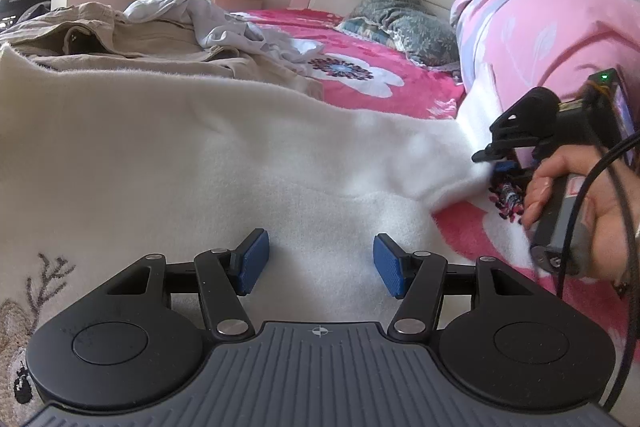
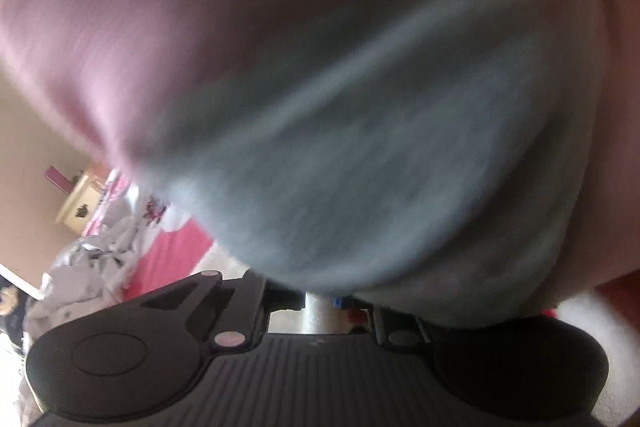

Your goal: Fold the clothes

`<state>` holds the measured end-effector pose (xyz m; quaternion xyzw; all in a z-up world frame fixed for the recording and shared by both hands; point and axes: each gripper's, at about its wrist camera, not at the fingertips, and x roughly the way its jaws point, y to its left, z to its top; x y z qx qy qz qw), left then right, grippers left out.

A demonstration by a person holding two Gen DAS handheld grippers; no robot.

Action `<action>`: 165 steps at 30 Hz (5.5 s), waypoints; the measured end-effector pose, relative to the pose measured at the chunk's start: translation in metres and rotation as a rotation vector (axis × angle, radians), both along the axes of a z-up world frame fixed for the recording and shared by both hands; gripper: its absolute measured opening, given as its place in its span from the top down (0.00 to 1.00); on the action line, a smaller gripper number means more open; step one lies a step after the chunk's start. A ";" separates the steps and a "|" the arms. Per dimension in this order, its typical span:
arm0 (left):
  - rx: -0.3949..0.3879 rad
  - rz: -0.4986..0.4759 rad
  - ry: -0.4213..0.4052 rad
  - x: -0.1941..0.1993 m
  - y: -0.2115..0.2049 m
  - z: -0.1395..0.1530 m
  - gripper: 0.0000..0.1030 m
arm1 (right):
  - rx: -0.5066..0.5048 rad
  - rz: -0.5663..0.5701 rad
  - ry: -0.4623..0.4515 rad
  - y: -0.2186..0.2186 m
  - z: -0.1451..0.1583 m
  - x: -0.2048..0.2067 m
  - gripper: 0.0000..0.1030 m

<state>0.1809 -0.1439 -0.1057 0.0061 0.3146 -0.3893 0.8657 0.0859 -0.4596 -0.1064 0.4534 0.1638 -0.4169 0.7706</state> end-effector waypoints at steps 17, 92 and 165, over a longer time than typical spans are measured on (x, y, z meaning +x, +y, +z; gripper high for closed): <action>-0.042 0.006 0.113 0.016 0.011 0.011 0.43 | -0.298 1.056 -0.176 0.126 0.099 -0.005 0.89; 0.002 0.449 0.387 -0.107 0.163 0.044 0.43 | 0.198 1.016 -0.240 0.143 0.047 -0.135 0.48; -0.398 0.530 0.535 -0.108 0.228 0.015 0.58 | 0.735 0.934 -0.255 0.221 -0.025 -0.066 0.91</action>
